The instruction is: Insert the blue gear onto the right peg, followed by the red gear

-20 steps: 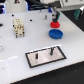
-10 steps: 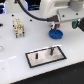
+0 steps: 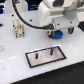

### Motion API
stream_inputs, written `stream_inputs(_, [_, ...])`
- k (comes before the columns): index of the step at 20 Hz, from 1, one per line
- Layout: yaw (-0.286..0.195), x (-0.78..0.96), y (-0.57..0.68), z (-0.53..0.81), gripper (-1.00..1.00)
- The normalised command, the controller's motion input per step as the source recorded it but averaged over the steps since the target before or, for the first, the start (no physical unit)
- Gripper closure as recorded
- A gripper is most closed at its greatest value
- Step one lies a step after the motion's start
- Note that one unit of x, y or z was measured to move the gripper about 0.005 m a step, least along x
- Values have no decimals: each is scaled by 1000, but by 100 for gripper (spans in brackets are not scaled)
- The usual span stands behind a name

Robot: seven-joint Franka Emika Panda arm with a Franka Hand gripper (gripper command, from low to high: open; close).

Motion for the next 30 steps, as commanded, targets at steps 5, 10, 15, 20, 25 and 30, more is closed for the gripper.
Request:
stream_inputs(5, [0,-344,-78,-233,100])
stream_inputs(10, [0,-325,-29,-145,100])
stream_inputs(15, [0,-292,10,-105,100])
stream_inputs(20, [0,-20,4,136,100])
stream_inputs(25, [0,260,0,477,100])
stream_inputs(30, [0,490,-11,517,100])
